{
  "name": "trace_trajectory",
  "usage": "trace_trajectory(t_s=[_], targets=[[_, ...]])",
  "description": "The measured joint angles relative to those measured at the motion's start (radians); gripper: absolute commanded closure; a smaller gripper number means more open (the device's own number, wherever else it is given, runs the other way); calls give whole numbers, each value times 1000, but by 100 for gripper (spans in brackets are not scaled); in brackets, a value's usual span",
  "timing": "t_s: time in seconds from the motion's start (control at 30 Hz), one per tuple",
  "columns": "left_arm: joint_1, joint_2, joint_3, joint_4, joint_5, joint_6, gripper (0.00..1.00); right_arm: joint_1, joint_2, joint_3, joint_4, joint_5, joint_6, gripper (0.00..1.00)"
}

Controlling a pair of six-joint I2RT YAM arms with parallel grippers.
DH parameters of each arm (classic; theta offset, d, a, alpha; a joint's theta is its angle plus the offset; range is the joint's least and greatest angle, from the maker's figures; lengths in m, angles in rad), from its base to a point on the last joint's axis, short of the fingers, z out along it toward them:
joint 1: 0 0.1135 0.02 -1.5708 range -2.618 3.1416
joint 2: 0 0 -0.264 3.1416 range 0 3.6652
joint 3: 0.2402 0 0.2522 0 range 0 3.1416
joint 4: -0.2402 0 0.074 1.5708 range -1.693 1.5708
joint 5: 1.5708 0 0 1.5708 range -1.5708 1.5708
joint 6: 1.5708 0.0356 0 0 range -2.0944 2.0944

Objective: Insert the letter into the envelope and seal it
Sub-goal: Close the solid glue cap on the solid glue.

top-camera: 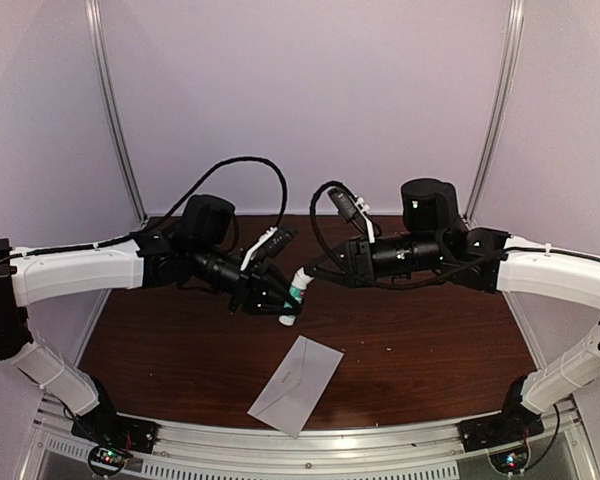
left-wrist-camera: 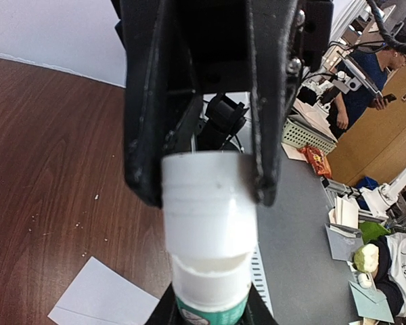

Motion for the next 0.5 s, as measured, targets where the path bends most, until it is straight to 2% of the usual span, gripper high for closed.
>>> trace_trajectory(t_s=[0.5], targets=[[0,3,0,-65,18,3,100,16,71,126,-193,-3,-105,92]])
